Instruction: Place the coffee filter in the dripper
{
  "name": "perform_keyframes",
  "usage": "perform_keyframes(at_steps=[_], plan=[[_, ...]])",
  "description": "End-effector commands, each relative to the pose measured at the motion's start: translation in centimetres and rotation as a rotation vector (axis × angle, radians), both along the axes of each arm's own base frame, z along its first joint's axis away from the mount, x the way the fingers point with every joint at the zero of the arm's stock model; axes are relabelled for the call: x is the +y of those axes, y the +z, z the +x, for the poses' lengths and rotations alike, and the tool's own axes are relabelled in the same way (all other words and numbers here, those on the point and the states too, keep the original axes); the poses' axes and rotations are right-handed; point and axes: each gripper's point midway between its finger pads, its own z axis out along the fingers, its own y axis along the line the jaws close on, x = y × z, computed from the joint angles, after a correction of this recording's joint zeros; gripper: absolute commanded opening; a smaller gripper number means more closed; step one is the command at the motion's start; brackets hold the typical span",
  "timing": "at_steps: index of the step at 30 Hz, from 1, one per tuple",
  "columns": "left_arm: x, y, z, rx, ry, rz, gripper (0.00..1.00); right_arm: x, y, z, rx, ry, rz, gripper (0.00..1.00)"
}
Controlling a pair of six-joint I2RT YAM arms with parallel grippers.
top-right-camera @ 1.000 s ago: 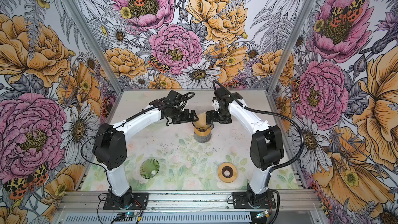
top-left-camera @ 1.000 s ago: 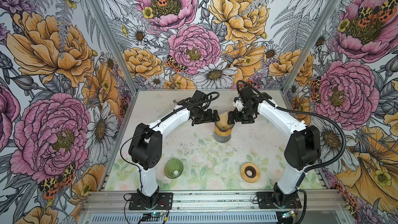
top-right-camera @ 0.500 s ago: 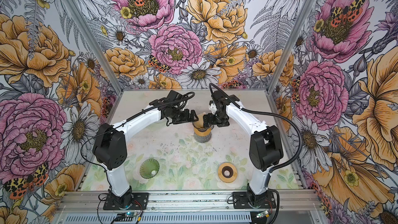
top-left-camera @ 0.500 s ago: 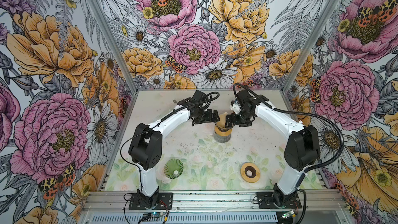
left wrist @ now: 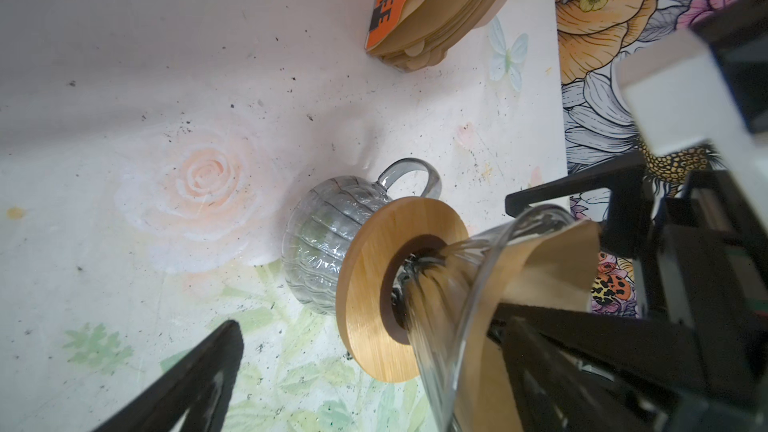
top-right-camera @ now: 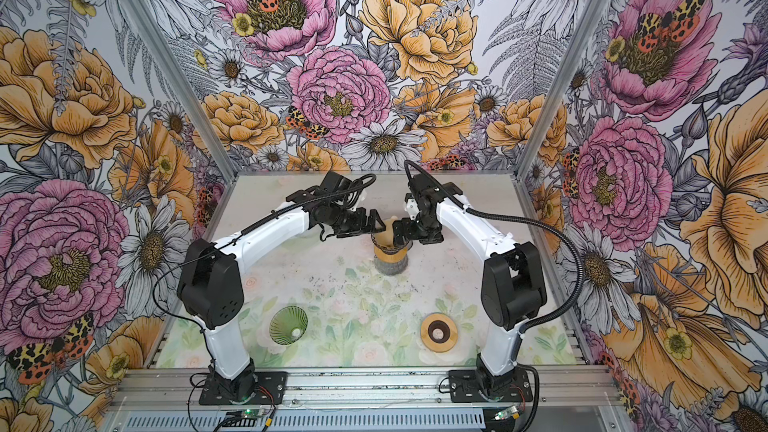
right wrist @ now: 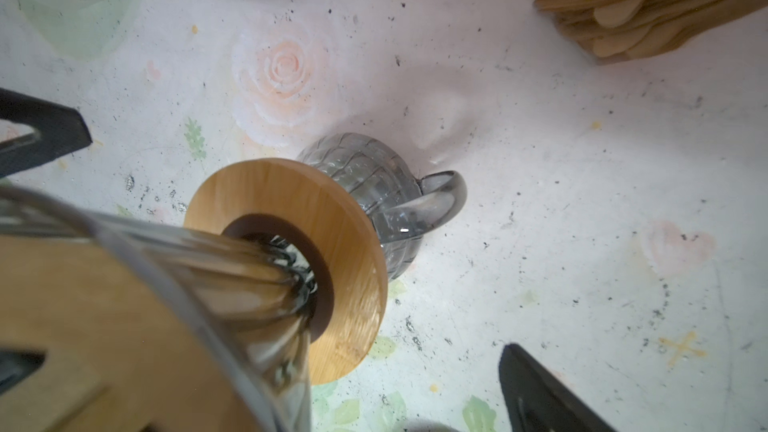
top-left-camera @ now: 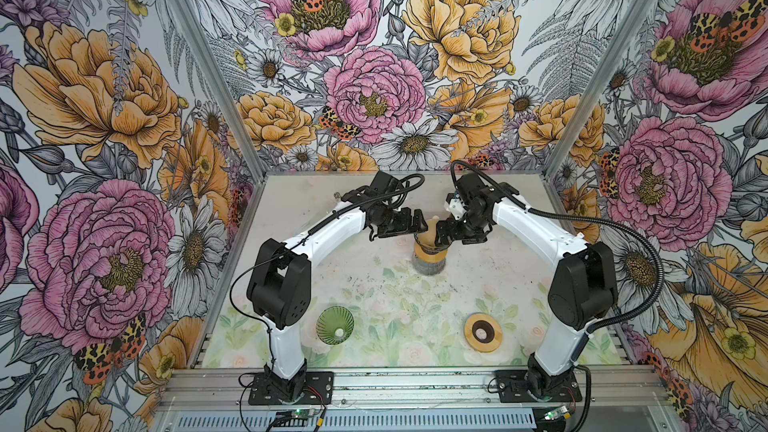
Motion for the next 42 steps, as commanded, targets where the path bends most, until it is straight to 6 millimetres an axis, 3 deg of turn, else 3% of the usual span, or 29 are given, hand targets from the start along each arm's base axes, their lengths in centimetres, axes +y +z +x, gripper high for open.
perform_keyframes(at_steps=[1, 8, 15, 21, 31, 38, 42], plan=[[-0.2, 3.3, -0.3, -0.060, -0.022, -0.059, 0.99, 0.7, 3.3, 1.4, -0.076, -0.013, 0.076, 0.95], [0.0, 2.8, -0.2, -0.053, -0.019, -0.050, 0.99, 1.0, 5.1, 1.6, -0.091, -0.015, 0.145, 0.95], [0.2, 3.9, 0.0, -0.078, -0.009, -0.060, 0.99, 0.8, 5.7, 1.4, -0.108, -0.017, 0.149, 0.94], [1.7, 4.9, 0.0, -0.131, 0.034, -0.026, 0.99, -0.4, 6.5, 0.9, -0.153, -0.038, 0.108, 0.94], [7.3, 7.1, 0.4, -0.223, 0.171, 0.026, 0.99, -2.4, 10.0, -1.1, -0.289, -0.059, 0.091, 0.97], [11.5, 6.9, 1.2, -0.235, 0.243, 0.074, 0.99, -3.2, 11.9, -2.9, -0.384, -0.078, 0.123, 0.99], [13.7, 5.8, 1.6, -0.222, 0.281, 0.131, 0.99, -3.6, 12.4, -3.5, -0.418, -0.094, 0.141, 0.99]])
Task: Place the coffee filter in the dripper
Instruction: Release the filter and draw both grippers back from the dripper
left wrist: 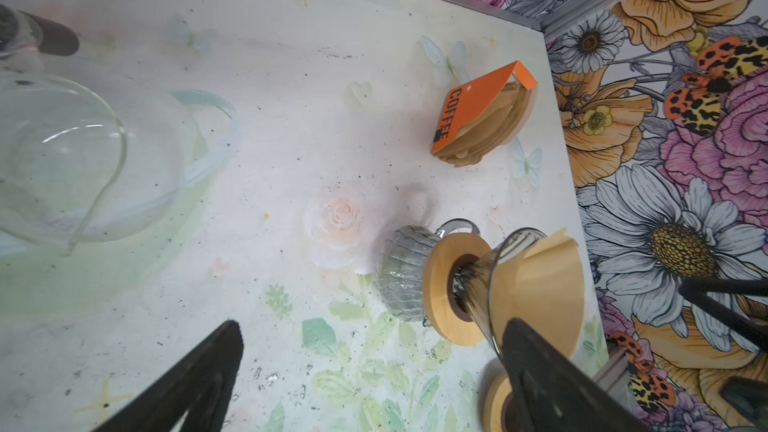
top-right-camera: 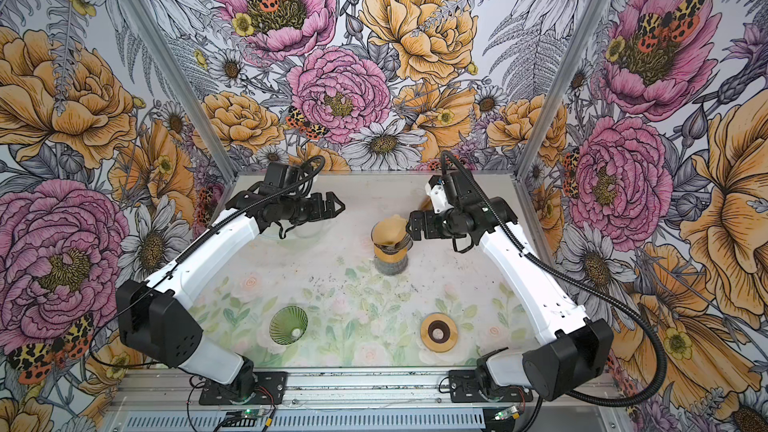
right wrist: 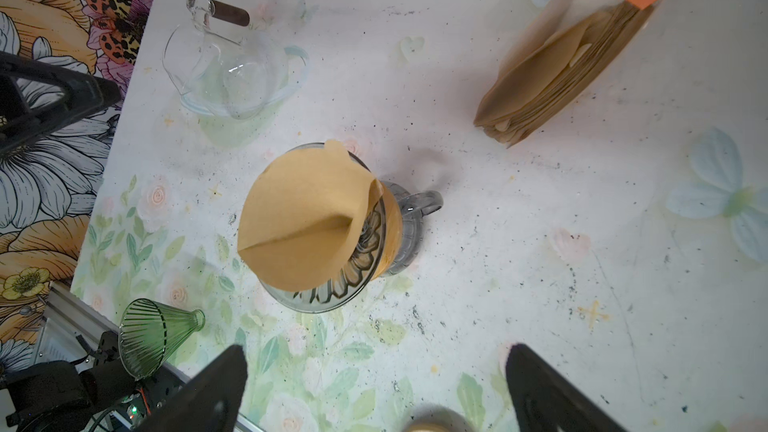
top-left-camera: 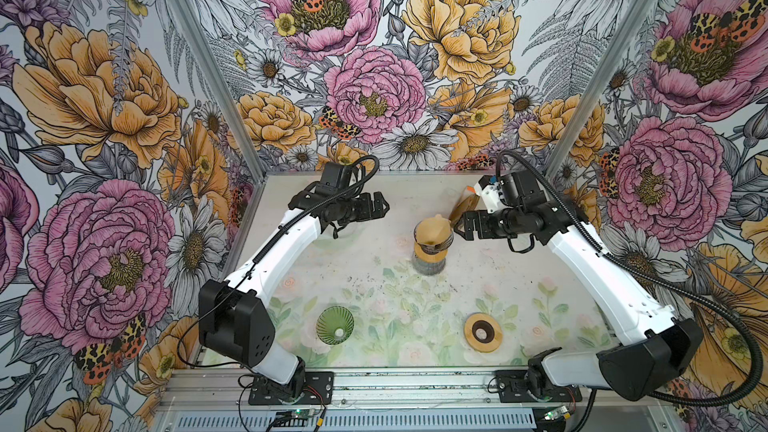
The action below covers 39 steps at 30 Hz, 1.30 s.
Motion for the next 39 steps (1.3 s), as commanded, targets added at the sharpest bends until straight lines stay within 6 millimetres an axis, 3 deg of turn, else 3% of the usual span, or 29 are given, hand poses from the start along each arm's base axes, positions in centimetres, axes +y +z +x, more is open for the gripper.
perform_keyframes(at_steps=[1, 6, 11, 17, 20, 30, 39], plan=[[2.4, -0.9, 0.0, 0.002, 0.040, 0.080, 0.99, -0.5, 1.3, 0.5, -0.080, -0.037, 0.027, 0.99], [5.1, -1.8, 1.7, -0.023, 0.117, 0.242, 0.99, -0.5, 2.1, -0.1, -0.150, -0.048, 0.088, 0.99], [5.8, -2.0, 4.1, -0.029, 0.095, 0.362, 0.98, -0.5, 2.3, -0.9, -0.178, -0.037, 0.112, 0.99], [7.3, -3.9, 6.1, 0.033, 0.098, 0.467, 0.78, -0.8, 2.4, -1.4, -0.199, -0.036, 0.114, 0.99], [7.8, -6.0, 6.8, 0.083, 0.103, 0.490, 0.73, -0.7, 2.2, -1.4, -0.194, -0.033, 0.116, 0.99], [7.6, -8.5, 7.6, 0.129, 0.085, 0.505, 0.69, 0.0, 1.0, -1.2, -0.150, -0.017, 0.131, 0.99], [7.5, -9.2, 8.8, 0.129, 0.063, 0.526, 0.64, 0.3, 0.4, -1.0, -0.133, -0.014, 0.145, 0.99]])
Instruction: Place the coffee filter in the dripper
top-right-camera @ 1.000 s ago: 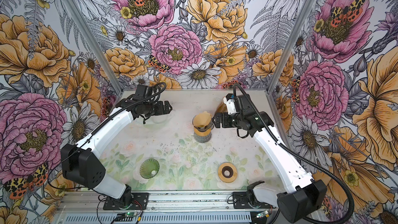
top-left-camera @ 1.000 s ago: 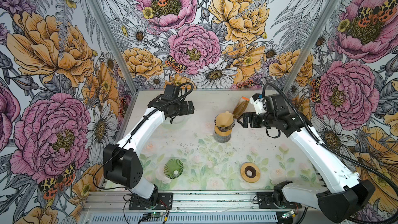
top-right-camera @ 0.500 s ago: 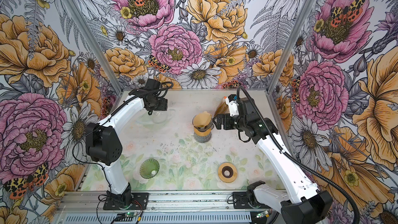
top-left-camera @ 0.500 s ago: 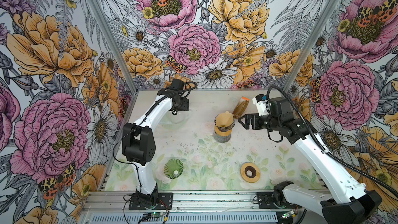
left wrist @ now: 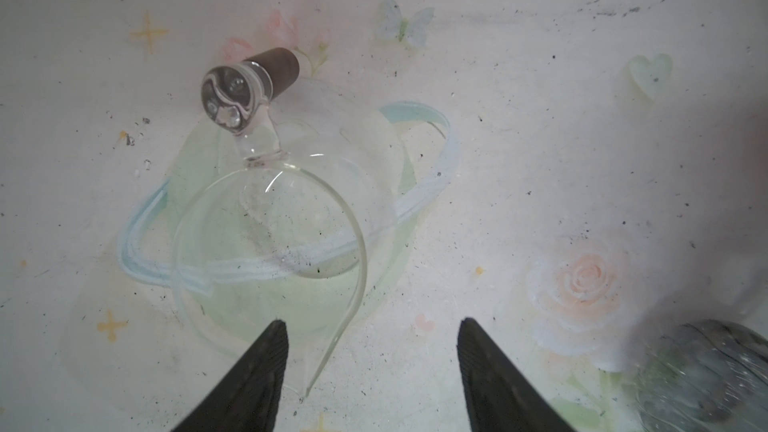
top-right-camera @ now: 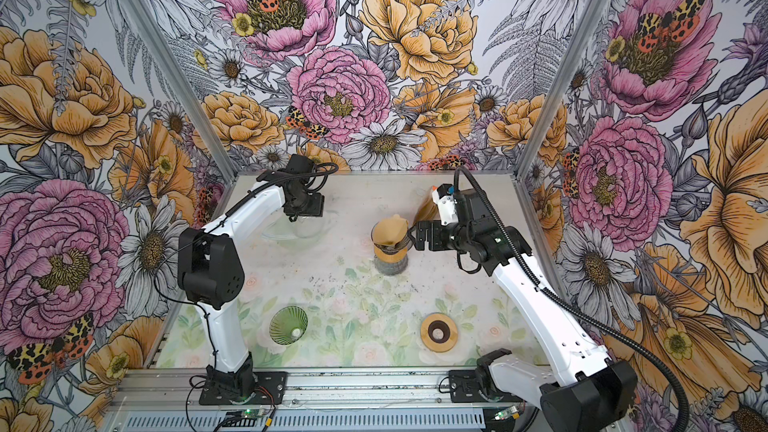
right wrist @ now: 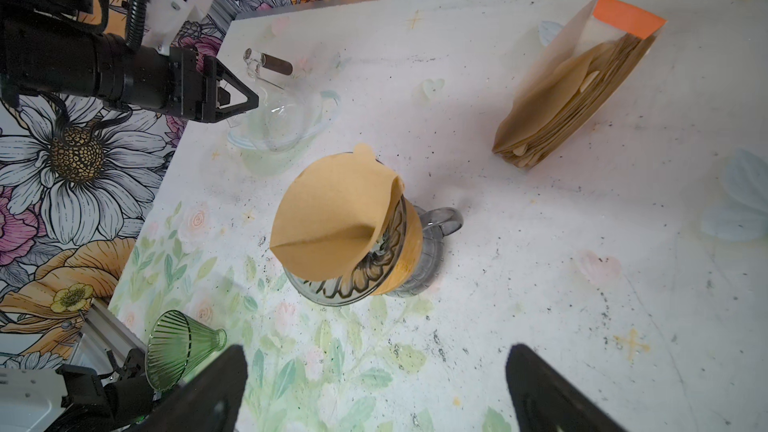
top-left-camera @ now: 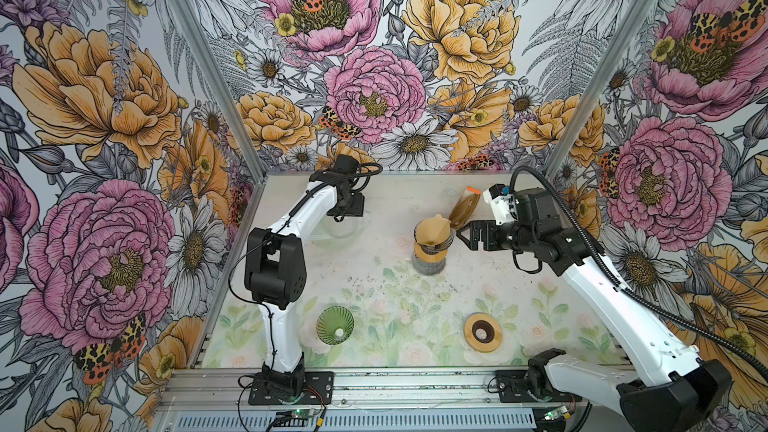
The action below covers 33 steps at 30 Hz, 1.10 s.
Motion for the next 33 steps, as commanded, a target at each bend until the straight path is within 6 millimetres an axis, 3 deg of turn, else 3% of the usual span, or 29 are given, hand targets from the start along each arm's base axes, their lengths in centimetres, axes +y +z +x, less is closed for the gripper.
perform_keyframes(at_steps=[1, 16, 27, 33], plan=[[0.3, 0.0, 0.9, -0.012, -0.012, 0.024, 0.63, 0.3, 0.1, 0.4, -0.010, 0.004, 0.024, 0.99], [0.5, -2.1, 2.2, 0.031, -0.013, 0.043, 0.45, 0.7, -0.5, 0.3, 0.011, 0.028, 0.030, 0.99], [0.7, -2.8, 1.7, 0.057, -0.029, 0.063, 0.24, 1.2, -0.6, 0.0, 0.017, 0.061, 0.040, 0.99], [0.4, -2.7, 1.1, 0.065, -0.048, 0.058, 0.19, 1.3, -0.6, 0.0, 0.018, 0.065, 0.042, 0.99]])
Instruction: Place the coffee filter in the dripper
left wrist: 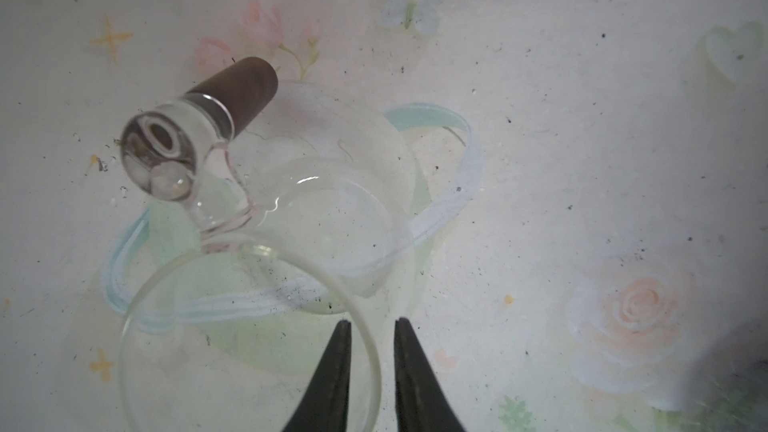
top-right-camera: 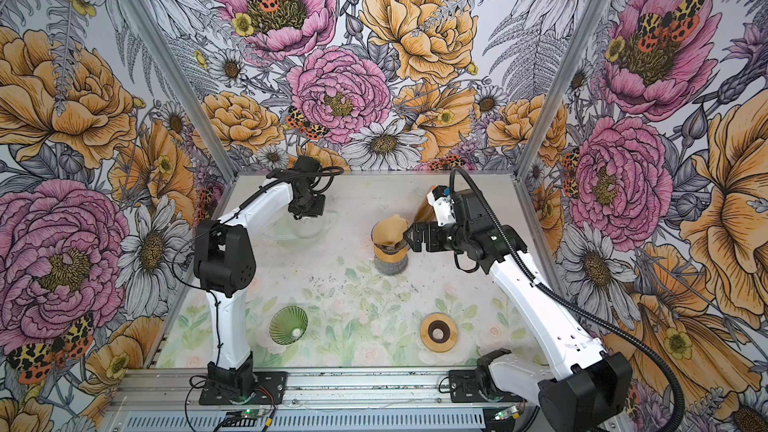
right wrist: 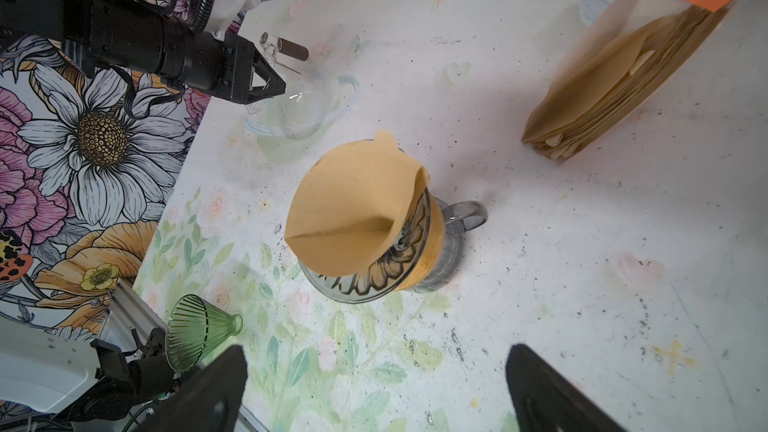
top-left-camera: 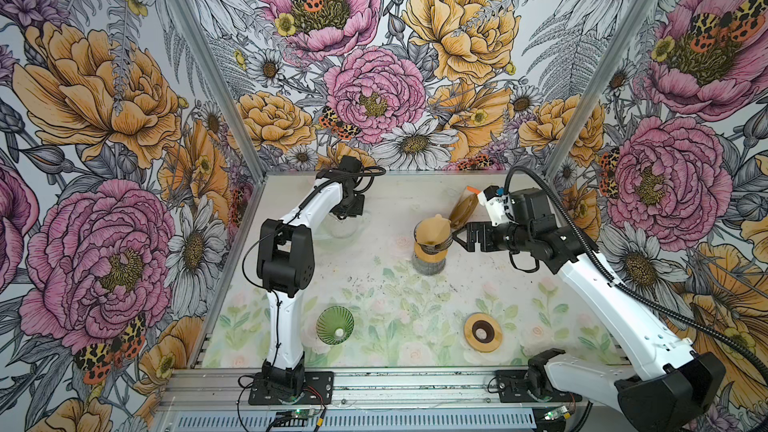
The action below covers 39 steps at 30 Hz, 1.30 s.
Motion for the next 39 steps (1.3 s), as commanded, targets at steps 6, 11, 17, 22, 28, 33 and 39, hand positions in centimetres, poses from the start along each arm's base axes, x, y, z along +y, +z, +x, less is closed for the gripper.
perform_keyframes(at_steps=[6, 11, 17, 22, 28, 33, 39], plan=[[-0.4, 0.6, -1.6, 0.017, -0.050, 0.014, 0.15, 0.3, -0.2, 0.2, -0.003, 0.013, 0.008, 0.99], [-1.2, 1.0, -3.1, 0.025, -0.065, -0.002, 0.14, 0.3, -0.5, 0.2, 0.010, 0.009, 0.008, 0.99], [-3.3, 1.4, -6.0, 0.048, -0.095, -0.052, 0.13, 0.2, -0.7, -0.1, 0.017, 0.006, 0.010, 0.99], [-4.9, 1.8, -8.9, 0.070, -0.107, -0.071, 0.13, -0.3, -1.2, -0.4, 0.024, -0.018, 0.005, 0.99], [-7.1, 3.2, -11.8, 0.054, -0.101, -0.102, 0.14, -1.0, -2.5, -1.7, 0.064, -0.067, 0.016, 0.99], [-8.5, 3.4, -13.3, 0.042, -0.090, -0.098, 0.15, -1.6, -4.0, -3.4, 0.094, -0.090, 0.022, 0.98], [-10.2, 2.9, -13.8, 0.047, -0.096, -0.089, 0.15, -2.1, -6.2, -5.1, 0.145, -0.111, 0.031, 0.97]])
